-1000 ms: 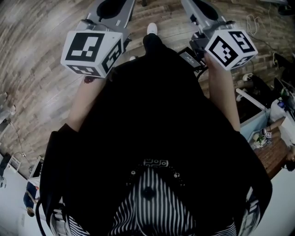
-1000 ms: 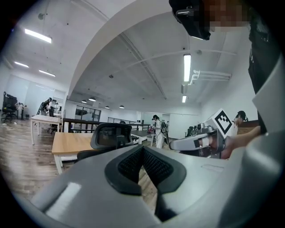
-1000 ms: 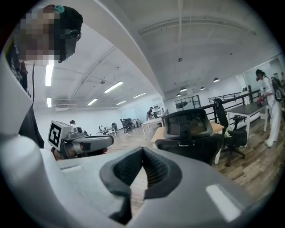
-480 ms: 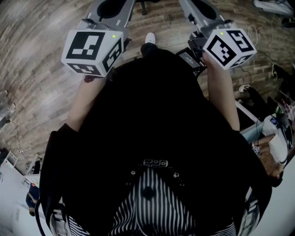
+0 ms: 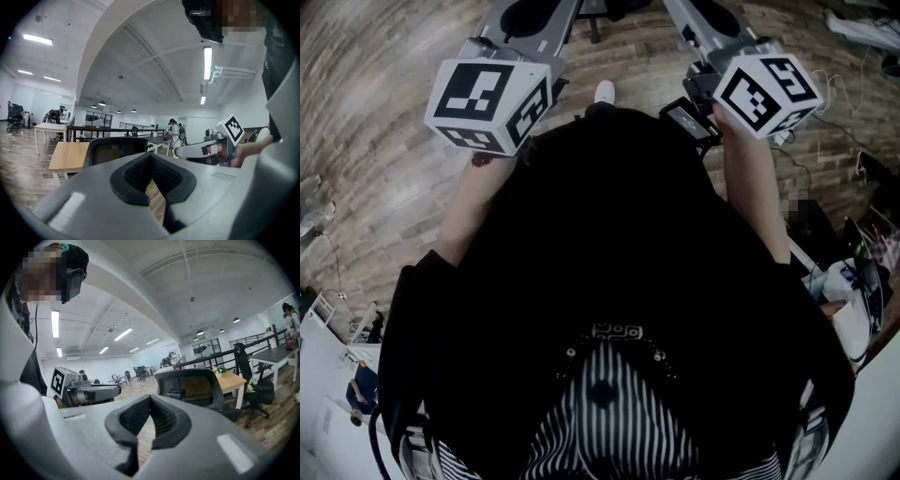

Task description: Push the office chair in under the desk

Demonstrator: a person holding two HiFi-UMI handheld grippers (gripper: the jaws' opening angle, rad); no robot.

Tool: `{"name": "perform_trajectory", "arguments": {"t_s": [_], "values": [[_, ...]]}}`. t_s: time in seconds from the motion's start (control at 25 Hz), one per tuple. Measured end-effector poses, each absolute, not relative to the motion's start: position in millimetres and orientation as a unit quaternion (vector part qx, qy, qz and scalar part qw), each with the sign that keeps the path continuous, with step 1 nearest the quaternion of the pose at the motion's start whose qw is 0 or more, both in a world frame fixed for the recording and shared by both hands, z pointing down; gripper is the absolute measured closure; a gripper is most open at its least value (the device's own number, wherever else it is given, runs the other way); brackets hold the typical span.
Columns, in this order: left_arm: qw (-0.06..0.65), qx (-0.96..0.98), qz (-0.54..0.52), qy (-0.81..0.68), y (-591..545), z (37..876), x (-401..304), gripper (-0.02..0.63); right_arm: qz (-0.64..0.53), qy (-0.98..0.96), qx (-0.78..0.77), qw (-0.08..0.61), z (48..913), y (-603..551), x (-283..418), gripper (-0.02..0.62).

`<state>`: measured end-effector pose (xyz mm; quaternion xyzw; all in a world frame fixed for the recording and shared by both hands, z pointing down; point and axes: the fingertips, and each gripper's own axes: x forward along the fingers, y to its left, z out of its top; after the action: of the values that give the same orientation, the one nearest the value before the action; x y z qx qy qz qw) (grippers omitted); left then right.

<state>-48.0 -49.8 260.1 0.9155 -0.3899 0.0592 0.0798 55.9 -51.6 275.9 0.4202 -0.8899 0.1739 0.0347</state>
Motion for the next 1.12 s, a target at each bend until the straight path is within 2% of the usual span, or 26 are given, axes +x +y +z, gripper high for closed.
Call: {"name": "perform_trajectory", "arguments": {"t_s": [0.68, 0.88, 1.12], "values": [[0.082, 0.916, 0.057, -0.389, -128.2, 264.3, 27.8, 0.607, 0.188, -0.886, 0.424, 0.002, 288.0, -124.6, 133.7, 0.595], [0.073, 0.907, 0.062, -0.411, -137.2, 258.0, 9.1, 0.607, 0.178, -0.890, 0.420, -0.001, 278.8, -130.2, 128.9, 0.595], [0.101, 0.894, 0.068, -0.431, -169.5, 281.4, -22.9, 0.607, 0.195, -0.882, 0.429, 0.013, 292.5, -158.9, 123.2, 0.595]]}}
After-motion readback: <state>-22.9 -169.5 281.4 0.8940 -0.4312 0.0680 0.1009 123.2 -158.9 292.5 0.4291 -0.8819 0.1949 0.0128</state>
